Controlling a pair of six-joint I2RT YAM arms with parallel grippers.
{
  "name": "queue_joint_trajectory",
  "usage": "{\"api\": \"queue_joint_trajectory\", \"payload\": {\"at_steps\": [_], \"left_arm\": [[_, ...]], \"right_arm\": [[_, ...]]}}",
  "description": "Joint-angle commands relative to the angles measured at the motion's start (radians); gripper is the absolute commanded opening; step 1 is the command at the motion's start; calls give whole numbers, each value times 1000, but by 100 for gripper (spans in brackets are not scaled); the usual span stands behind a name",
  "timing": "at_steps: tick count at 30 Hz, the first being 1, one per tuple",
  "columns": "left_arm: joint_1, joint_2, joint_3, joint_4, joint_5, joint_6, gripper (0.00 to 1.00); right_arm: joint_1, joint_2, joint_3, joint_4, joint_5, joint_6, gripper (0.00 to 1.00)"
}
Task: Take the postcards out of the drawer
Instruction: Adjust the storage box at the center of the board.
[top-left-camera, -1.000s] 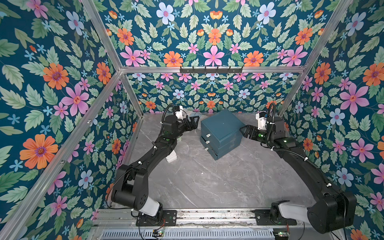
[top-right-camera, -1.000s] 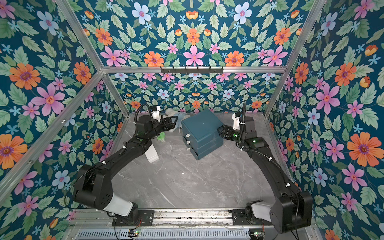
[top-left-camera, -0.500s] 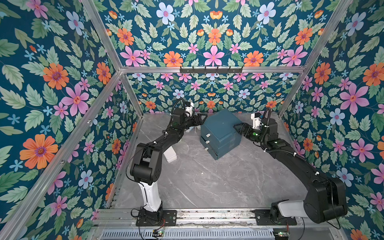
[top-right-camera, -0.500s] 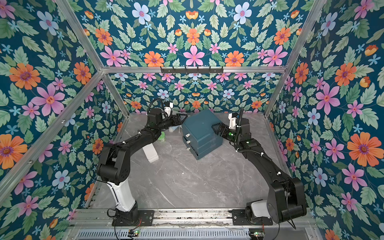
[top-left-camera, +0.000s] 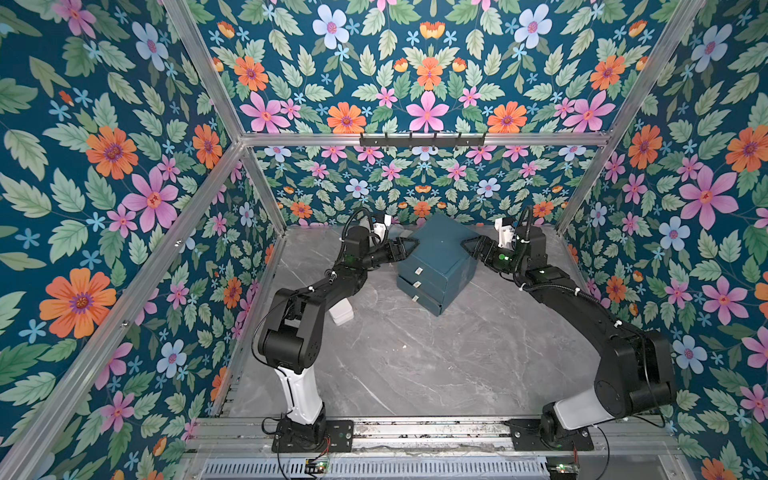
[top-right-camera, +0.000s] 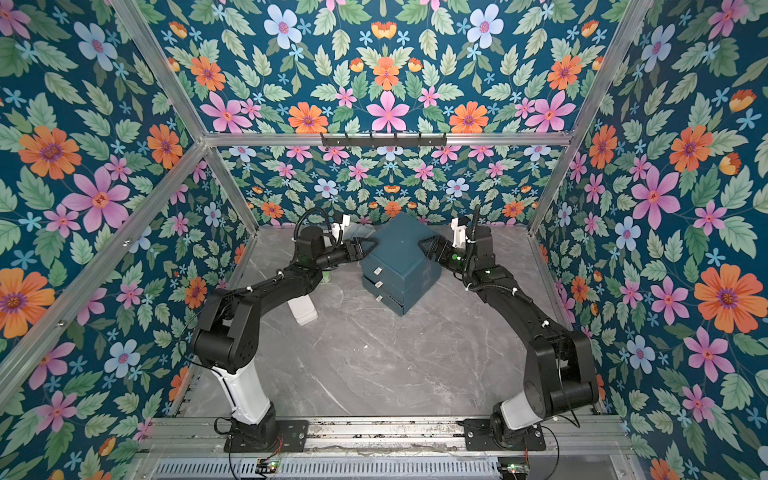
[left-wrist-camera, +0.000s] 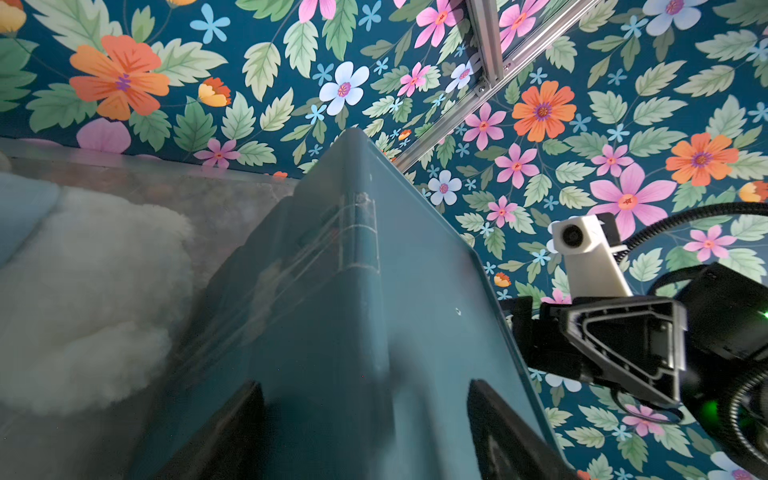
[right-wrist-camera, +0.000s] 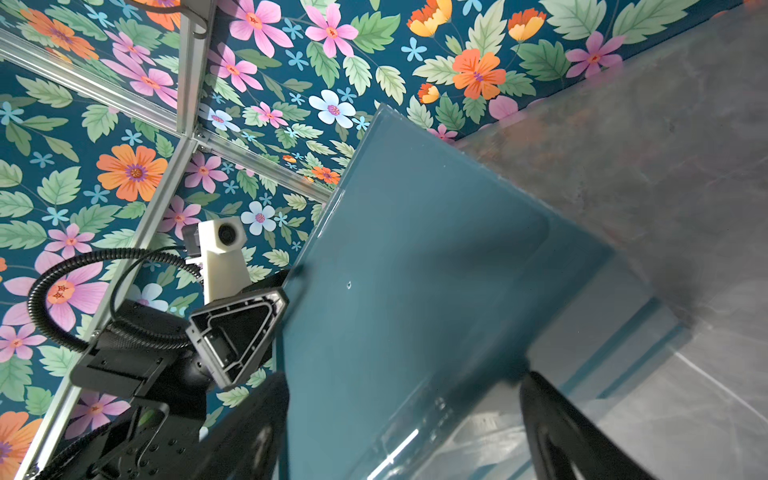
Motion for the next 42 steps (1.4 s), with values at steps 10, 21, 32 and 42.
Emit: {"api": "queue_joint_trajectory", "payload": {"at_steps": [10,21,32,42], "left_arm": [[-78,-172,-214,149,87,-149,80],[-90,-418,-305,-216,-72,49,84],[-18,-602,-283,-485,-329,202,91],[33,-455,-83,-495,-414,345,92]], "right_arm": [[12,129,148,-51,-161,-52,89],[101,327,395,-174,-230,-123,89],[129,386,585,-308,-159,-199,90],[127,82,407,-460,128,-360,98]]}}
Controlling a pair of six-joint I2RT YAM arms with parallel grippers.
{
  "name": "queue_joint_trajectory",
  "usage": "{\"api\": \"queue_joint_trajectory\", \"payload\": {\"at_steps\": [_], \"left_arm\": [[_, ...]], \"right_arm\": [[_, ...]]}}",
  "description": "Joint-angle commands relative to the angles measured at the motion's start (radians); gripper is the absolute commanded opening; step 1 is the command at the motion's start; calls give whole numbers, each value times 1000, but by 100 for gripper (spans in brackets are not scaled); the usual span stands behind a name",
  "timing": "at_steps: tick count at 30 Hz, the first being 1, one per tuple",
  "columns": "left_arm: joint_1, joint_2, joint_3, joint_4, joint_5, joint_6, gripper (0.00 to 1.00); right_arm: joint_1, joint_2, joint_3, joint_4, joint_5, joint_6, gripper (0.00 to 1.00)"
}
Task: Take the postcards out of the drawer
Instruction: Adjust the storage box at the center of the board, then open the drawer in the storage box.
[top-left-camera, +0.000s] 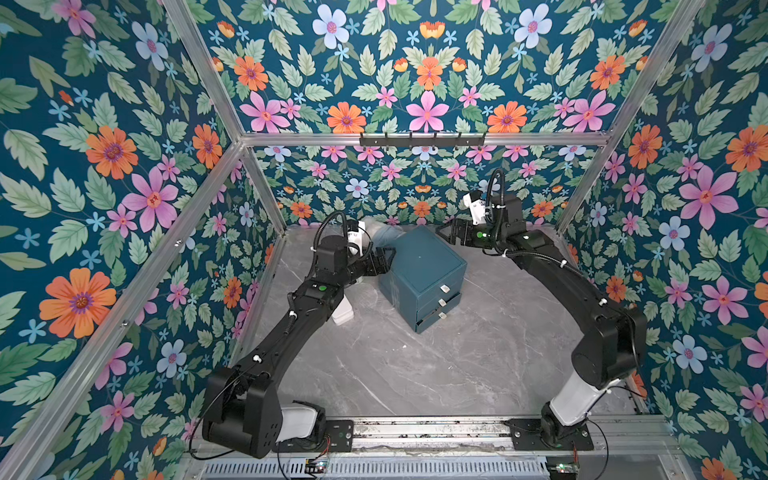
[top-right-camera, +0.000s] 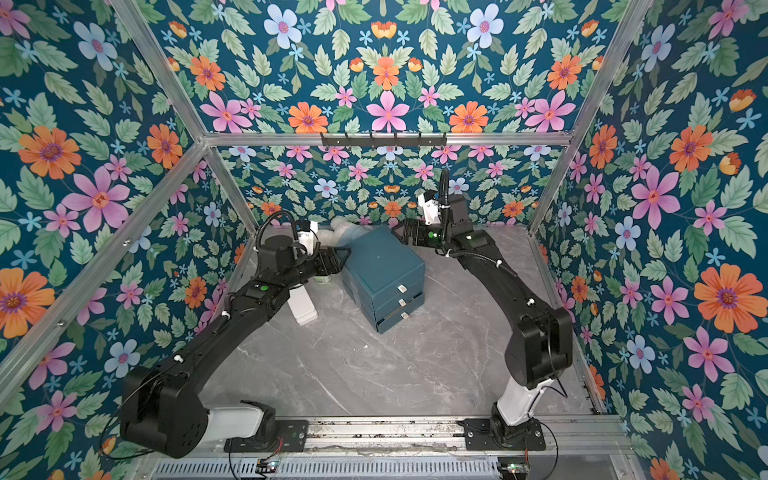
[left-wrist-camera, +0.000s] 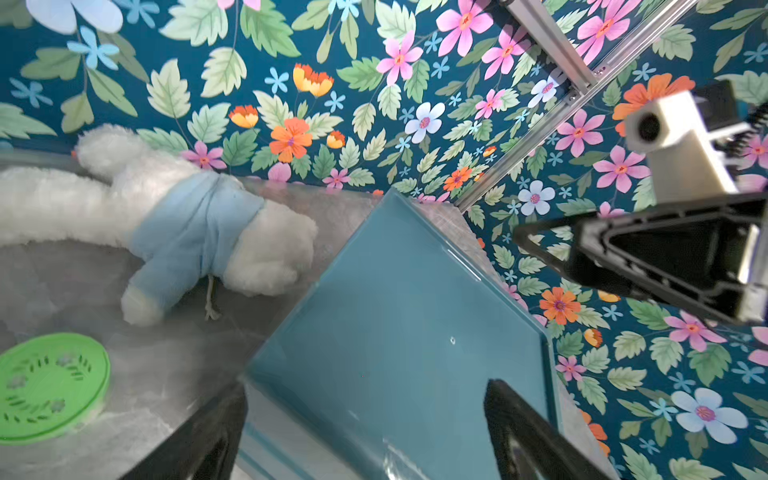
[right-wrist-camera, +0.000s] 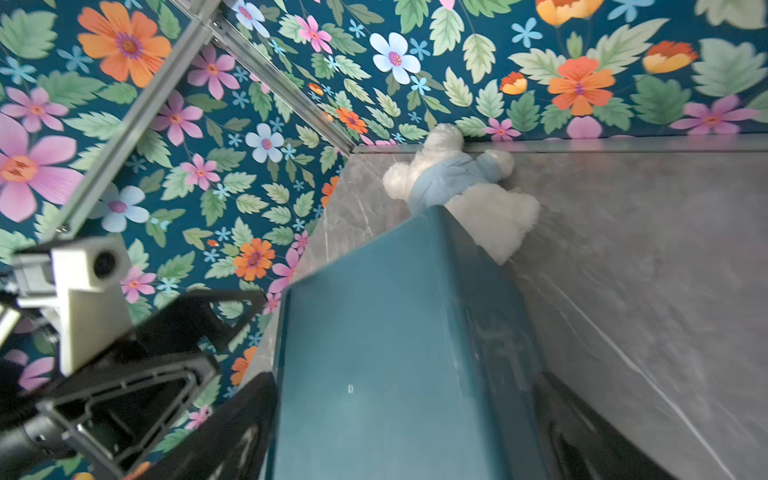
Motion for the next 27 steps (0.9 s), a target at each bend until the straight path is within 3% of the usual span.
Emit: {"api": "queue_joint_trajectory", "payload": {"at_steps": [1,7,13,19,27], "left_arm": [[14,48,68,10,-64,86,92],[38,196,192,57,-95,121,92],[44,348,335,18,-6,121,92],[43,392,333,54,81,66,90],[42,397,311,64,144,49,88]], "right_arm": [[1,-113,-97,-40,103,-65,98],[2,-326,-364,11,92,-5,96],[7,-468,-596,120,-12,71,90],[15,-483,-723,309,-95,168,80],[61,-365,-722,454,-158,223,68]]}}
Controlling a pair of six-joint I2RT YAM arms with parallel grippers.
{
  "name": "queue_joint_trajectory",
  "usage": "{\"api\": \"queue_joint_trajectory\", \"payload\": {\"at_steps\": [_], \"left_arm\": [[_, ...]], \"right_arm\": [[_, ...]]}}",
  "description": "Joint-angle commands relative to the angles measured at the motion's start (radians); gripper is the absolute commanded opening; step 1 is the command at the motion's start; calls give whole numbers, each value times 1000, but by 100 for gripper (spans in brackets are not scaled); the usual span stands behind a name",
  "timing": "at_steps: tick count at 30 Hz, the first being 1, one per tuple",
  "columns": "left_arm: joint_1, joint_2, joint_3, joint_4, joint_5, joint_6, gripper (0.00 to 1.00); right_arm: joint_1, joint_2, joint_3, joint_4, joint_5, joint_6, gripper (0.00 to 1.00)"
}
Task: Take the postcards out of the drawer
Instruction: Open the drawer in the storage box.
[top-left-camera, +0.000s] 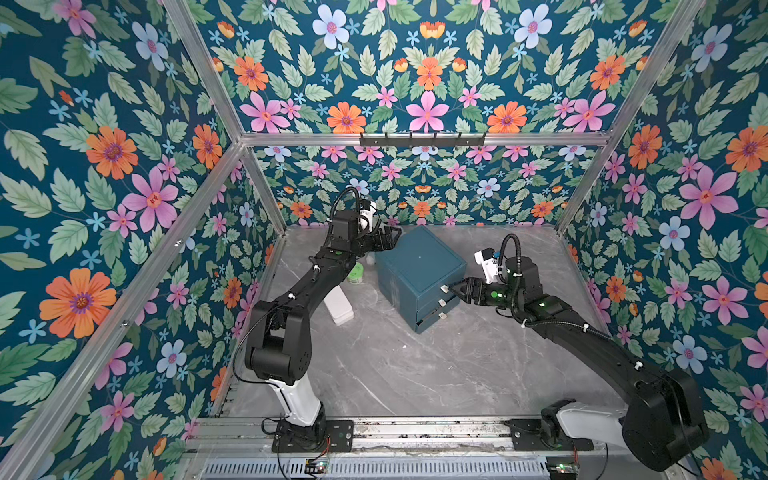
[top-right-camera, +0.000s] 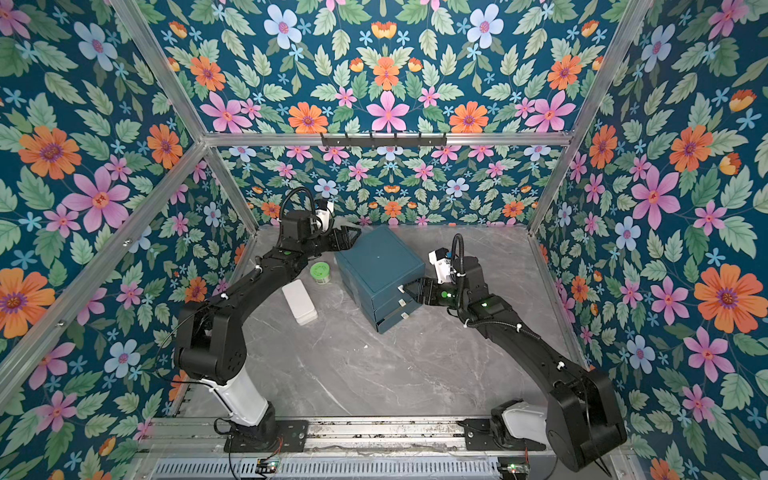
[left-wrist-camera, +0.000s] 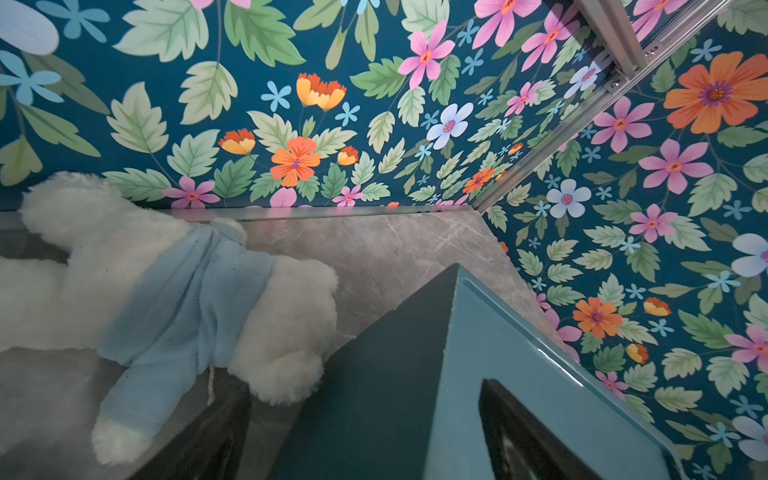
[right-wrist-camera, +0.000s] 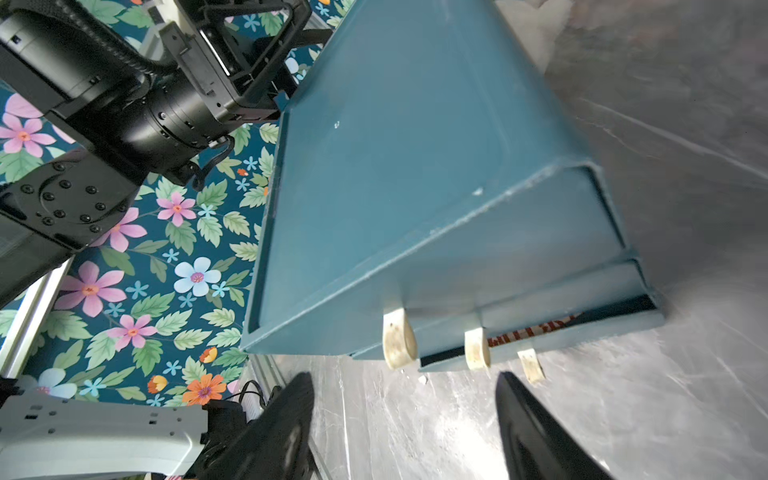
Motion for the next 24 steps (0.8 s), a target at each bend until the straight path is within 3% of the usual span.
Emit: {"api": "queue_joint_trajectory", "payload": {"at_steps": [1,16,24], "left_arm": [[1,-3,-6,28,29,-9,88],[4,-75,-82,-6,-52,52,88],[15,-100,-110,-9,-78,68,88]], "right_arm": [[15,46,11,130,-52,55,66],[50,196,86,243,-65,93,46],[50,287,172,248,-69,85,23]]}}
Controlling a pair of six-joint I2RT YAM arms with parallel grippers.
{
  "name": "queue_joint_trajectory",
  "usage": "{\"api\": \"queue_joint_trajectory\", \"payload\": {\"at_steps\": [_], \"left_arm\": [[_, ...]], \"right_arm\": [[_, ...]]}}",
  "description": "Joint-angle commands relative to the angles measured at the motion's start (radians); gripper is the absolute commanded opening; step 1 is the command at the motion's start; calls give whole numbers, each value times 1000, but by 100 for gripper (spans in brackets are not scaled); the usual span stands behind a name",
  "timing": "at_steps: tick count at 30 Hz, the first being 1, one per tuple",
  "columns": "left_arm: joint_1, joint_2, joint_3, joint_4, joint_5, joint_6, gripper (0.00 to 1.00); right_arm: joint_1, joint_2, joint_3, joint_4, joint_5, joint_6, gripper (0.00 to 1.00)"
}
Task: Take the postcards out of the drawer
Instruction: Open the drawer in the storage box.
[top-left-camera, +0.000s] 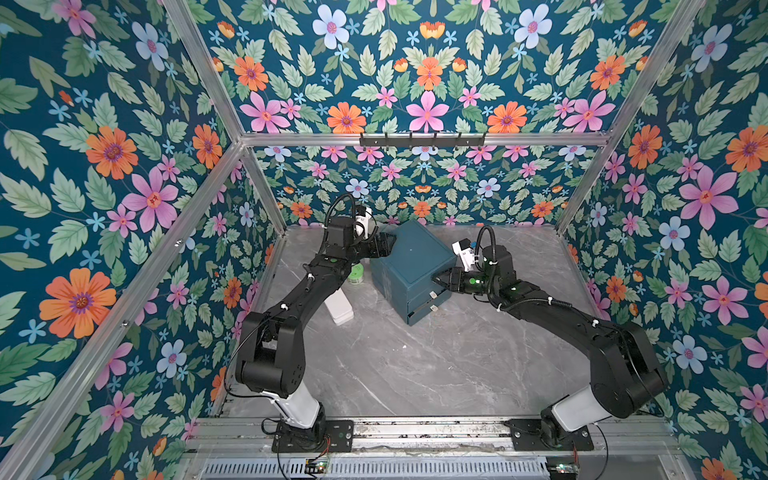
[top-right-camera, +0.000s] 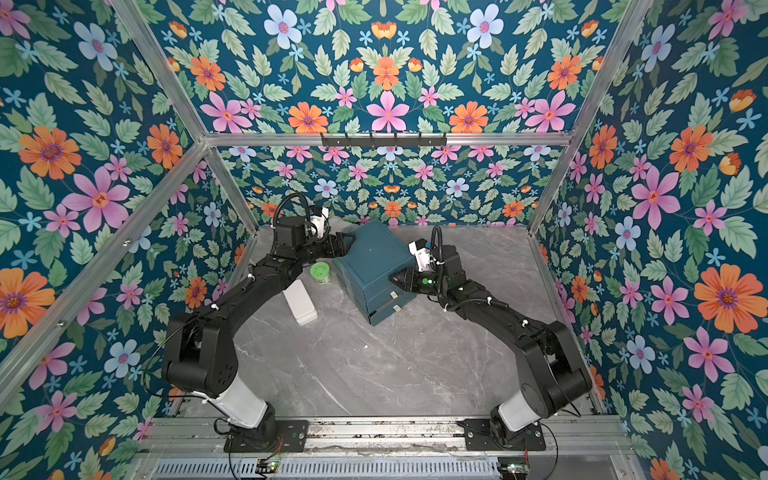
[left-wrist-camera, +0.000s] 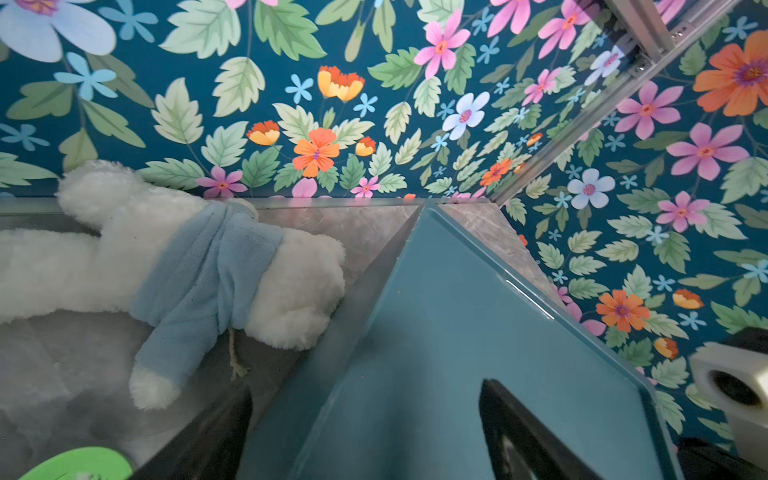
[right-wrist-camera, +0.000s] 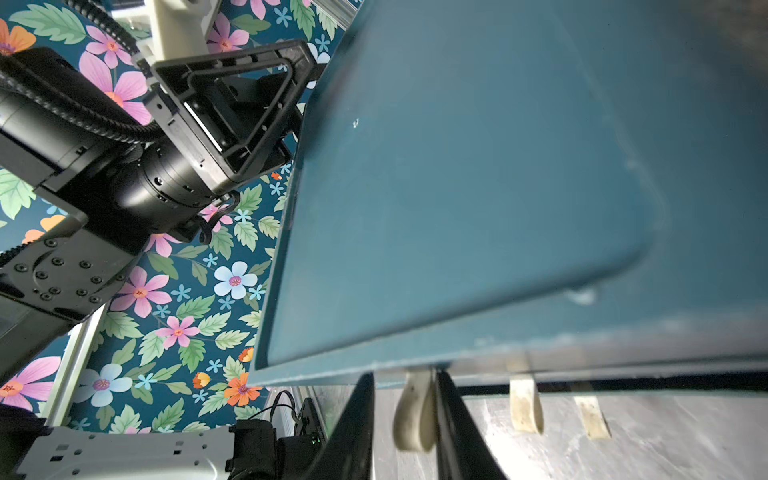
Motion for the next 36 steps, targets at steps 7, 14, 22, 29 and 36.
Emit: {"api": "queue_joint_trajectory", "payload": {"at_steps": [7,14,22,29,36], "left_arm": [[11,-1,-14,-2,-53,33,88],[13,17,-8,-7,-66,27,88],[14,29,5,-7,-71,13,89],[14,23,12,-10,-85,-2,89],[14,-2,16,-19,-111,-10,89]], "right_arm": [[1,27,39,24,-14,-14,8],[1,-45,-21,-63,-6,-34,6],[0,-232,-157,-223,35,-59,6],[1,-385,-267,-315,78,-49,6],[0,-488,-333,-369,123,-42,6]]}}
